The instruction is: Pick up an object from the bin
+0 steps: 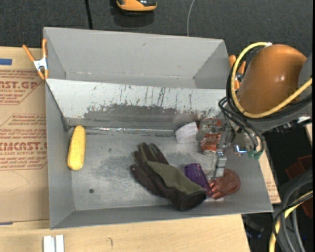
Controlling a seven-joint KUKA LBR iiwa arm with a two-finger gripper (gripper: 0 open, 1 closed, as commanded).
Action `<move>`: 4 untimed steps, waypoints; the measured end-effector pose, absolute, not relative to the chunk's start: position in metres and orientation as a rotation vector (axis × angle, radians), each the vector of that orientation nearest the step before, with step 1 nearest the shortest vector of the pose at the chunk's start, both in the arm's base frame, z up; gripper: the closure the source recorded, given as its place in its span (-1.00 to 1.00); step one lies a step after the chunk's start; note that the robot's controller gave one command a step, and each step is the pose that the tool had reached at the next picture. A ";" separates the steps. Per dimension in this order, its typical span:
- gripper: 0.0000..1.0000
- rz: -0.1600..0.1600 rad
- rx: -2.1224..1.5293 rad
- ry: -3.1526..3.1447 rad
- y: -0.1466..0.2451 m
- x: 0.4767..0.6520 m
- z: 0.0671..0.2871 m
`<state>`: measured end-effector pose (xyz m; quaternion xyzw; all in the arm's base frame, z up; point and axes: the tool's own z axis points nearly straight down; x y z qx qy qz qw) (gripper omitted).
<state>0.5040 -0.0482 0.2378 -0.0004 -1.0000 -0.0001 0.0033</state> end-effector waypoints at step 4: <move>-1.00 -0.008 -0.047 -3.165 0.058 0.492 0.054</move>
Offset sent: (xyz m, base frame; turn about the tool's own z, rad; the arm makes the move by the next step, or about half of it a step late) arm -0.0151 0.0695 -0.1678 -0.0637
